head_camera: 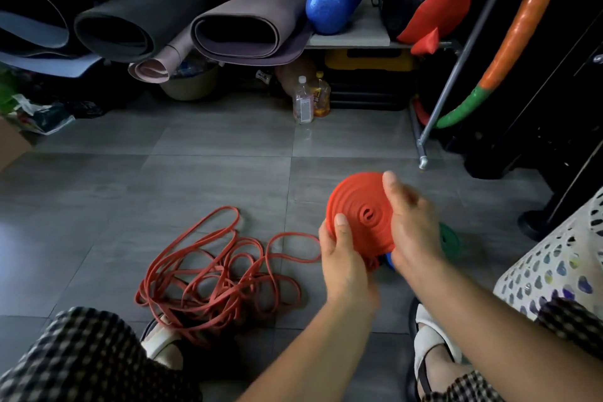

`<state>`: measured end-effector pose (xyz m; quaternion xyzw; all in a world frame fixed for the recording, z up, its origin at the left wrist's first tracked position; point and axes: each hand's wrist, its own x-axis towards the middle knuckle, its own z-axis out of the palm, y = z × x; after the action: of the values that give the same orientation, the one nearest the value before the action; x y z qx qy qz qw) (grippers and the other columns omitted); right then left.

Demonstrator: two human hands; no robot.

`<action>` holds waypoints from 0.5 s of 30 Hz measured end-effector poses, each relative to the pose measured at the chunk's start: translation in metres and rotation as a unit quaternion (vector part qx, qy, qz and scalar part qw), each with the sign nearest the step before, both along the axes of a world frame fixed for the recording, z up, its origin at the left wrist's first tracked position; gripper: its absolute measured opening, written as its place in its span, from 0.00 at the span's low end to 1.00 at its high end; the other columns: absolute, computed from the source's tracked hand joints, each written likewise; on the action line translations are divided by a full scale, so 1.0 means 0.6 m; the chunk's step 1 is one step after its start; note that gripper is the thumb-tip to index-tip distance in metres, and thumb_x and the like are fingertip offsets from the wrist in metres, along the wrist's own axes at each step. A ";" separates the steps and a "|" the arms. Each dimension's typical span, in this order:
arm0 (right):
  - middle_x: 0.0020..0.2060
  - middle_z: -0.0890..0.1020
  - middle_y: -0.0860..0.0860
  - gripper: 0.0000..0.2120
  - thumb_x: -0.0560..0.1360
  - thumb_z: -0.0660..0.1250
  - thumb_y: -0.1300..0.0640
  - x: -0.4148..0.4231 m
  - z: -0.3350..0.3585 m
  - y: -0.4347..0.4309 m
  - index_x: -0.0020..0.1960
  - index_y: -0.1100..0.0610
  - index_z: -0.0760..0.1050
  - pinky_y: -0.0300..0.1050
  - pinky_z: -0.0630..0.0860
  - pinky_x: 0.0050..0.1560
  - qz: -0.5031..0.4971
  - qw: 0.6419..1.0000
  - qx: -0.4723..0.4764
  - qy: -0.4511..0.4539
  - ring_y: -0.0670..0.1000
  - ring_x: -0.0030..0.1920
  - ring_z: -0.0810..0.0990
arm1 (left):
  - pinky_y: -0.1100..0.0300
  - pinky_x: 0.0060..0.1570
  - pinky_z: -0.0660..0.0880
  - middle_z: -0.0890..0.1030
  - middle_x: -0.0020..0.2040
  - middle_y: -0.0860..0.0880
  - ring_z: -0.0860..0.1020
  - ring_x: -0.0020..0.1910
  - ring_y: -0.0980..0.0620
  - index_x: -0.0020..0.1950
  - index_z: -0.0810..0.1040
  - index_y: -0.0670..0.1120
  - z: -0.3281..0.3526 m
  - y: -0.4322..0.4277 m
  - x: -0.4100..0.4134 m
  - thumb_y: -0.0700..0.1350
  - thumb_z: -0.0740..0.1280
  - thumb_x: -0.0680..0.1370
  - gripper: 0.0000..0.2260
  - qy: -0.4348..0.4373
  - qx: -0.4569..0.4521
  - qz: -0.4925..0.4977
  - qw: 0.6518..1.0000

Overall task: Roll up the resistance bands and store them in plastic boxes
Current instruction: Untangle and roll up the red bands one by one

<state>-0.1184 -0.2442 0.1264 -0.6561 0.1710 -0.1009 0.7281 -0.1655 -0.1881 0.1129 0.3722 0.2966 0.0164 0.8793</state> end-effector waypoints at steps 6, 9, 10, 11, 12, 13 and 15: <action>0.39 0.79 0.50 0.10 0.77 0.62 0.50 -0.050 -0.080 -0.004 0.39 0.53 0.74 0.48 0.73 0.52 0.002 0.995 0.029 0.100 0.50 0.41 0.77 | 0.66 0.22 0.62 0.71 0.34 0.47 0.67 0.26 0.54 0.45 0.71 0.44 -0.071 -0.003 -0.038 0.52 0.55 0.81 0.13 0.098 0.069 0.037 0.992; 0.36 0.78 0.48 0.11 0.77 0.62 0.50 -0.055 -0.090 -0.010 0.37 0.53 0.72 0.45 0.72 0.48 -0.019 0.994 0.027 0.100 0.50 0.39 0.77 | 0.63 0.26 0.61 0.72 0.34 0.48 0.67 0.29 0.53 0.43 0.71 0.46 -0.084 -0.015 -0.045 0.52 0.54 0.81 0.13 0.088 0.035 0.036 0.995; 0.36 0.77 0.47 0.11 0.78 0.61 0.51 -0.056 -0.088 -0.011 0.37 0.52 0.72 0.45 0.72 0.48 -0.016 0.994 0.026 0.102 0.48 0.39 0.76 | 0.63 0.26 0.61 0.71 0.34 0.48 0.66 0.29 0.54 0.43 0.71 0.46 -0.087 -0.016 -0.044 0.51 0.53 0.82 0.13 0.085 0.053 0.026 0.995; 0.37 0.77 0.46 0.12 0.78 0.60 0.51 -0.057 -0.094 -0.014 0.38 0.52 0.72 0.44 0.72 0.49 0.002 0.995 0.016 0.101 0.48 0.40 0.76 | 0.64 0.24 0.60 0.71 0.33 0.49 0.65 0.28 0.54 0.42 0.70 0.47 -0.088 -0.013 -0.042 0.51 0.53 0.82 0.13 0.085 0.083 0.016 0.993; 0.38 0.78 0.47 0.12 0.78 0.59 0.50 -0.056 -0.100 -0.020 0.39 0.53 0.73 0.43 0.72 0.50 0.035 0.994 -0.012 0.104 0.49 0.42 0.76 | 0.64 0.24 0.61 0.71 0.33 0.50 0.65 0.28 0.54 0.42 0.70 0.47 -0.092 -0.005 -0.039 0.51 0.53 0.82 0.13 0.088 0.115 0.003 0.989; 0.40 0.79 0.48 0.12 0.79 0.58 0.50 -0.056 -0.112 -0.029 0.41 0.54 0.75 0.42 0.72 0.50 0.086 0.988 -0.065 0.114 0.50 0.45 0.76 | 0.63 0.26 0.63 0.71 0.33 0.51 0.67 0.29 0.54 0.42 0.70 0.48 -0.097 0.006 -0.036 0.51 0.53 0.82 0.13 0.090 0.148 -0.010 0.985; 0.42 0.79 0.51 0.13 0.79 0.57 0.50 -0.055 -0.134 -0.057 0.46 0.56 0.75 0.42 0.72 0.49 0.235 0.935 -0.210 0.165 0.50 0.46 0.76 | 0.59 0.36 0.69 0.74 0.37 0.52 0.72 0.36 0.52 0.40 0.70 0.50 -0.126 0.036 -0.032 0.50 0.55 0.82 0.12 0.084 0.214 -0.031 0.973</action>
<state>-0.1517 -0.2783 0.0459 -0.8228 0.1049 0.1491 0.5384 -0.1847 -0.1664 0.0372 0.5609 0.3470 0.0206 0.7514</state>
